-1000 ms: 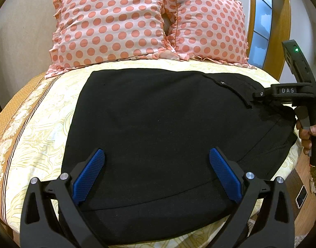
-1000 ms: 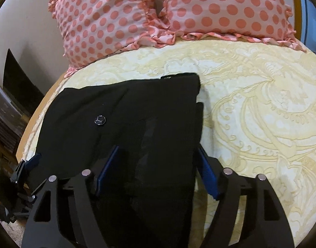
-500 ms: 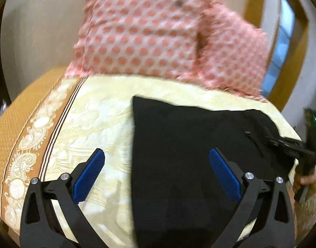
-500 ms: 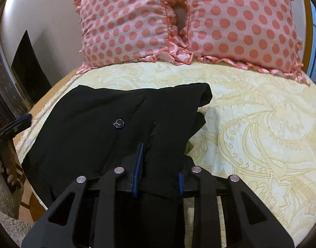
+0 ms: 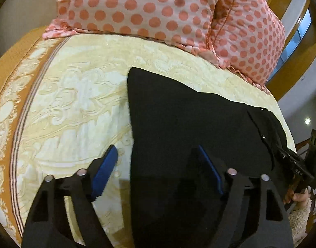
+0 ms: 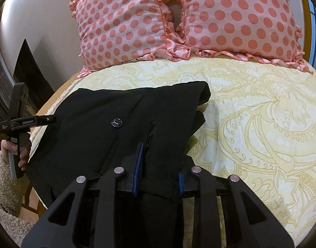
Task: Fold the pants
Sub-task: 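Grasp the folded pants edge with both grippers and lift it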
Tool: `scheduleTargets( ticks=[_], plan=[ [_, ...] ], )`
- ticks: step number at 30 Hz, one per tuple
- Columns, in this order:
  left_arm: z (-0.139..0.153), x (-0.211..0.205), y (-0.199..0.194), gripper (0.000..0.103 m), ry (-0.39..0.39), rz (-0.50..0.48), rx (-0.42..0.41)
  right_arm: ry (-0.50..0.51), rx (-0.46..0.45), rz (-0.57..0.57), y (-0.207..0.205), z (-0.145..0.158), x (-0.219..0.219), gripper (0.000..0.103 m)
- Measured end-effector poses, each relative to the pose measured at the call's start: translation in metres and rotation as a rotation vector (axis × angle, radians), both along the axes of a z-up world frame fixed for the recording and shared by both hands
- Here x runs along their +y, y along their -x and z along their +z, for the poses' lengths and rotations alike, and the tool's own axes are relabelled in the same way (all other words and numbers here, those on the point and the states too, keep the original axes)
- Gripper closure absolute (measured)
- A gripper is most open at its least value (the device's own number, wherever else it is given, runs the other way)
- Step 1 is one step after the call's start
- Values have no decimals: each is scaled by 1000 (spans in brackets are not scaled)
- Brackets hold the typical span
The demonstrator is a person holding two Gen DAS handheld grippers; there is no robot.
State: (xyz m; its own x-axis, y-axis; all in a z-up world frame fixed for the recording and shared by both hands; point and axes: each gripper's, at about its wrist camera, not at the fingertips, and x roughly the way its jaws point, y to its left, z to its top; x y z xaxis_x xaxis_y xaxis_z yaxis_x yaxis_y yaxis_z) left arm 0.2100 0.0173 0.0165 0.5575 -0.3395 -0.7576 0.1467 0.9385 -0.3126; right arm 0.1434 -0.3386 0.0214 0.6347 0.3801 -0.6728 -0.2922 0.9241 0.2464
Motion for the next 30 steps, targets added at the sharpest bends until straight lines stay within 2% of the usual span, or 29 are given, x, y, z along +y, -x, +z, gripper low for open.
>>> scheduleTargets(
  ticks=[2, 4, 7, 8, 9, 10, 11, 15, 20, 27, 30],
  plan=[
    [1, -3, -6, 35, 0, -15, 9, -8, 11, -2, -2, -1, -1, 70],
    [1, -3, -7, 40, 0, -24, 18, -17, 33, -15, -6, -4, -4, 62],
    [1, -5, -10, 53, 1, -28, 32, -34, 56, -27, -12, -8, -7, 56],
    [3, -6, -10, 68, -7, -21, 23, -42, 56, -24, -12, -9, -8, 56],
    [5, -8, -8, 84, -16, -21, 11, -43, 49, -17, -11, -9, -7, 64],
    [8, -11, -5, 91, -34, -29, -9, -37, 35, -1, -9, -7, -5, 71],
    [11, -12, -3, 96, -39, -39, -22, -26, 25, 4, -7, -5, -4, 73],
    [22, -22, 4, 98, -105, -43, -79, -18, -12, 11, -2, 9, 0, 80],
    [43, -19, 1, 98, -79, -44, -107, -6, -43, 28, -9, 25, 4, 81],
    [68, -30, -33, 98, -142, -36, -176, 21, -107, 25, -50, 53, 10, 83],
    [81, -36, -65, 98, -180, -19, -218, 22, -137, -13, -89, 65, 8, 83]
  ],
)
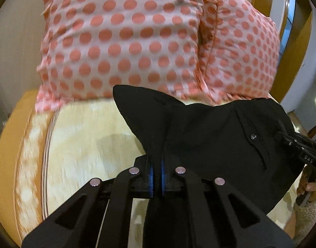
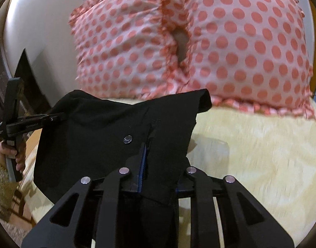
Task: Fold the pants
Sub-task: 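Grasp the folded pants edge with both grippers and lift it, then fold the held pants over toward the pillows with both grippers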
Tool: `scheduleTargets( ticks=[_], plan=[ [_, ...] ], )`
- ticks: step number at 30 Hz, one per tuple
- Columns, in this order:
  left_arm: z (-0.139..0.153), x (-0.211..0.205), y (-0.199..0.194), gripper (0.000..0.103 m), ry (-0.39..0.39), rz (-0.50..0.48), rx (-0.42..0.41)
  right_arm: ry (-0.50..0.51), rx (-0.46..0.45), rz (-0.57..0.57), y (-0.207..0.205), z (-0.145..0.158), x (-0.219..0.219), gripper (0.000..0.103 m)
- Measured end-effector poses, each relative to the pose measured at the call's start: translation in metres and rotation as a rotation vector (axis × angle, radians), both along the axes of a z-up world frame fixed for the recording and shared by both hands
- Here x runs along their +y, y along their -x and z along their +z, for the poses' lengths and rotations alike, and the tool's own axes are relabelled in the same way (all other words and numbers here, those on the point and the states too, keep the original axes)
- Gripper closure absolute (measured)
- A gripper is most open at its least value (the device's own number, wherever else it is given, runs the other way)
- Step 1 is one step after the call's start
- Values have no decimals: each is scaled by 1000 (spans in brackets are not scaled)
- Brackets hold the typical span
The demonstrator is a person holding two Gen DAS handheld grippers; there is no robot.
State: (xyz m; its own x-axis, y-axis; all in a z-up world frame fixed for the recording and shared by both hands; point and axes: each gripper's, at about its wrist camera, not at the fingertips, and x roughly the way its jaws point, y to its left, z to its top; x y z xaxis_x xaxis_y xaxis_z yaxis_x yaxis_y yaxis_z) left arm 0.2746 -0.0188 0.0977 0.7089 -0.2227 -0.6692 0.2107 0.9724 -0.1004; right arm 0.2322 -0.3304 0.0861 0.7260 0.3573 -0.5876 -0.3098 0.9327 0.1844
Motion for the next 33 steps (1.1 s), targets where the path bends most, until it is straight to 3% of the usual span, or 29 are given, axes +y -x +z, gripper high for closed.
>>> scheduleTargets(
  ticks=[4, 8, 10, 11, 13, 15, 17, 18, 20, 24, 29, 31, 33],
  plan=[
    [-2, -7, -57, 98, -28, 29, 4, 6, 22, -55, -50, -6, -5, 83],
    [-45, -8, -105, 97, -24, 77, 159, 41, 193, -124, -93, -44, -9, 82],
    [-62, -9, -111, 93, -34, 93, 182, 48, 209, -136, -97, -50, -10, 74],
    [-64, -11, -110, 86, -44, 105, 169, 58, 207, -148, -97, -50, -10, 68],
    [-64, -11, -110, 72, -71, 135, 162, 102, 213, -183, -98, -50, -8, 39],
    [-57, -5, -105, 46, -95, 171, 143, 170, 188, -231, -90, -45, -9, 29],
    [-41, 4, -87, 41, -136, 232, 61, 203, 122, -281, -74, -32, -14, 29],
    [-35, 7, -78, 33, -140, 244, 32, 201, 88, -288, -66, -26, -16, 29],
    [-21, 8, -49, 20, -83, 238, -12, 192, 5, -254, -43, -8, -7, 29],
    [-21, -21, -11, 15, 3, 128, 29, 253, -8, -94, -20, -6, 34, 28],
    [-56, -65, -5, 14, -103, 62, 126, 364, 107, -53, -27, -38, 63, 28],
    [-75, -66, -12, 13, -116, 71, 200, 394, 177, -58, -34, -55, 64, 26],
    [-83, -63, -16, 5, -103, 84, 200, 387, 182, -70, -36, -59, 62, 22]
  ],
)
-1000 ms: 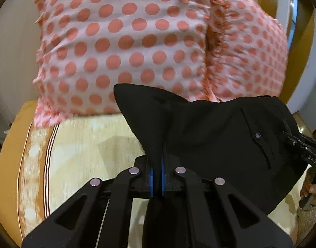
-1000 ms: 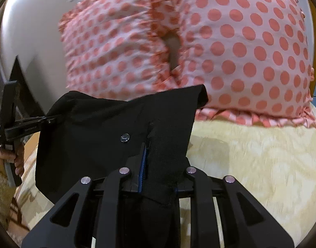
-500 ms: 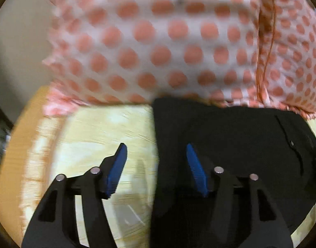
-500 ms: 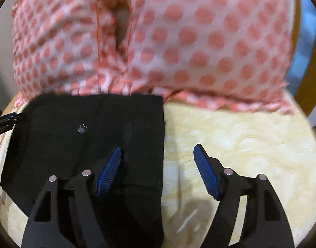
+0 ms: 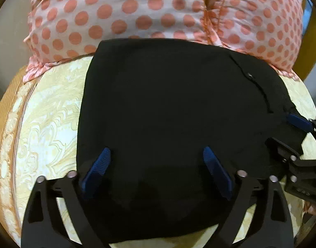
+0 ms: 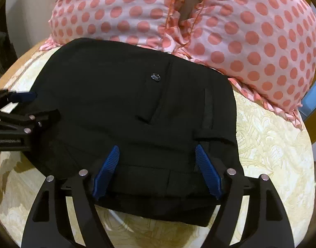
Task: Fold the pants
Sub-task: 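Fold the held pants over toward the pillows with both grippers, then open both grippers and pull them back from the folded pants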
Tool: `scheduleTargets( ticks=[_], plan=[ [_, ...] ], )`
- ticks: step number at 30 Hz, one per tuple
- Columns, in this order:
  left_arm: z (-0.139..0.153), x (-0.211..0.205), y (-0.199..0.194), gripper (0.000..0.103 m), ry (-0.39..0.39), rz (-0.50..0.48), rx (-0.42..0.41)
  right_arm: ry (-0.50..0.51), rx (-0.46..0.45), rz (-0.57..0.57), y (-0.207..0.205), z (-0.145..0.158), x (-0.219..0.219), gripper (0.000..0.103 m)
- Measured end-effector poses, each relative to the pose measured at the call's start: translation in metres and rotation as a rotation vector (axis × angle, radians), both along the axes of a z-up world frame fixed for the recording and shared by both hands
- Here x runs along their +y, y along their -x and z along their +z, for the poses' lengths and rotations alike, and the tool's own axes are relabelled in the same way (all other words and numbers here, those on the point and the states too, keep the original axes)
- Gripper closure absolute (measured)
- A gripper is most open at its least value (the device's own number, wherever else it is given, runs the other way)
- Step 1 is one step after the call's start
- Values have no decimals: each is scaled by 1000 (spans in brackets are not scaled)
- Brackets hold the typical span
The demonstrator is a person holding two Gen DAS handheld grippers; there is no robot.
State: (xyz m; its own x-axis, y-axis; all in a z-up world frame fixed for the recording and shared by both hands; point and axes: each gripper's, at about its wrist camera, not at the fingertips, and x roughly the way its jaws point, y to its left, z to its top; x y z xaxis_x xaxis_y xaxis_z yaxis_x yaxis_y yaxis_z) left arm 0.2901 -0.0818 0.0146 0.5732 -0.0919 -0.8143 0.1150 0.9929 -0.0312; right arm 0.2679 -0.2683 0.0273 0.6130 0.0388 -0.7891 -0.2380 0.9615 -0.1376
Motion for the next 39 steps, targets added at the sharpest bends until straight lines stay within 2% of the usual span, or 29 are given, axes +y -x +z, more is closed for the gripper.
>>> scheduleTargets(
  ticks=[3, 6, 8, 12, 16, 20, 26, 39],
  plan=[
    [-2, -3, -4, 2, -9, 4, -1, -15, 6, -19, -4, -2, -2, 15],
    [2, -1, 1, 2, -5, 12, -2, -50, -25, -54, 3, 0, -6, 14],
    [10, 8, 22, 2, 2, 18, -33, -72, -88, -79, 28, 11, -6, 2],
    [19, 20, 82, 2, -50, 39, -106, -114, -142, -77, 81, 17, 2, 1],
    [8, 24, 138, 2, -91, 70, -158, -98, -130, -79, 117, -3, 15, 1],
    [-9, 25, 166, 2, -92, 74, -131, -125, -98, -116, 134, -18, 17, 1],
    [-18, 30, 181, 2, -50, 90, -130, -154, -73, -170, 145, -29, 14, 1],
    [-25, 30, 191, 2, -35, 118, -211, -156, -197, -224, 162, -36, 18, 1]
  ],
)
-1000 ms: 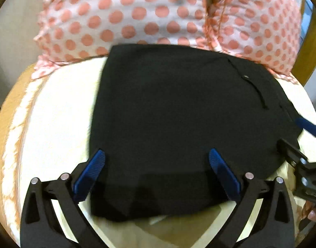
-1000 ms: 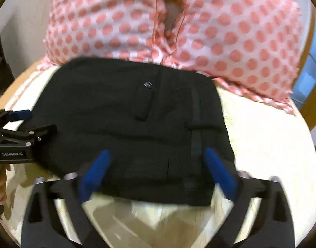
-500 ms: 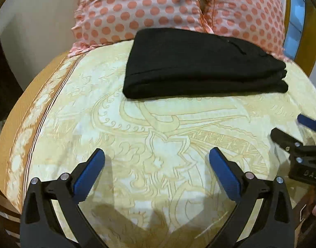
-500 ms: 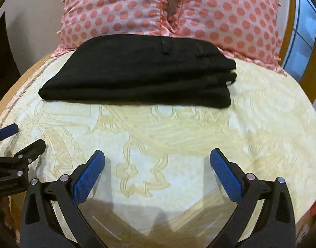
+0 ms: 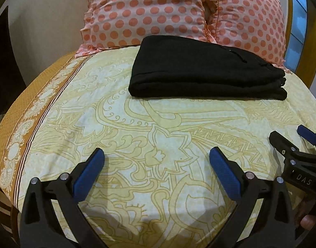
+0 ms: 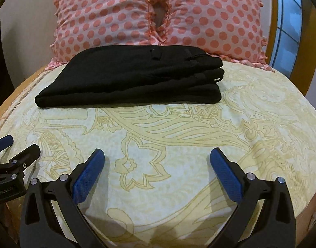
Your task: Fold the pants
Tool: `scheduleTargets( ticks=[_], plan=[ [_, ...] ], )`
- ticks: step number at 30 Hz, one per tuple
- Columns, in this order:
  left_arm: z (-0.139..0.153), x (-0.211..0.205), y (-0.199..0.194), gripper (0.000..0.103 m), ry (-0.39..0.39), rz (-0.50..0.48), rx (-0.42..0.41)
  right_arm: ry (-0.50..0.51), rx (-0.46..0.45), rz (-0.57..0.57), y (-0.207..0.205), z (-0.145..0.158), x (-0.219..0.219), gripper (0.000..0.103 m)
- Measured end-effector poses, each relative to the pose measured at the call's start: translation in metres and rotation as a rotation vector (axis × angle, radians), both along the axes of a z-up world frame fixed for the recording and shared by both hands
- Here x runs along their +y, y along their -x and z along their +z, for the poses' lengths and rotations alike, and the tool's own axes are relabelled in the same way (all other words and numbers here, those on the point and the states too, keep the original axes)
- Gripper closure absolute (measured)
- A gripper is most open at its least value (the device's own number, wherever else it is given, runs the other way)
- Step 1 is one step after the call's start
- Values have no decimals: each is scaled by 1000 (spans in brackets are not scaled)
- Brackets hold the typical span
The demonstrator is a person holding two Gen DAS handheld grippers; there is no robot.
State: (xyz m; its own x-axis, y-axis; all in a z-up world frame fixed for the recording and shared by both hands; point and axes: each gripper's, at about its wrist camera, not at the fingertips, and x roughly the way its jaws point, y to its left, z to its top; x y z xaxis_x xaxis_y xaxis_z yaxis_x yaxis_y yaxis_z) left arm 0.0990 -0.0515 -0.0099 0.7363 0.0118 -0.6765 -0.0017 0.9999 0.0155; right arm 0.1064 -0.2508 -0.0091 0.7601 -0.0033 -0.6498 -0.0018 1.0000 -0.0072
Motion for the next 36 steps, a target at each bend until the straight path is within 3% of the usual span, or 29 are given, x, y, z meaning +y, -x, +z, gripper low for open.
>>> scheduleTargets(
  ticks=[9, 36],
  plan=[
    [-1, 0, 3, 2, 0, -1, -28, 1, -28, -4, 3, 0, -1, 1],
    [-2, 2, 0, 2, 6, 5, -4, 2, -33, -7, 3, 0, 2, 1]
  ],
)
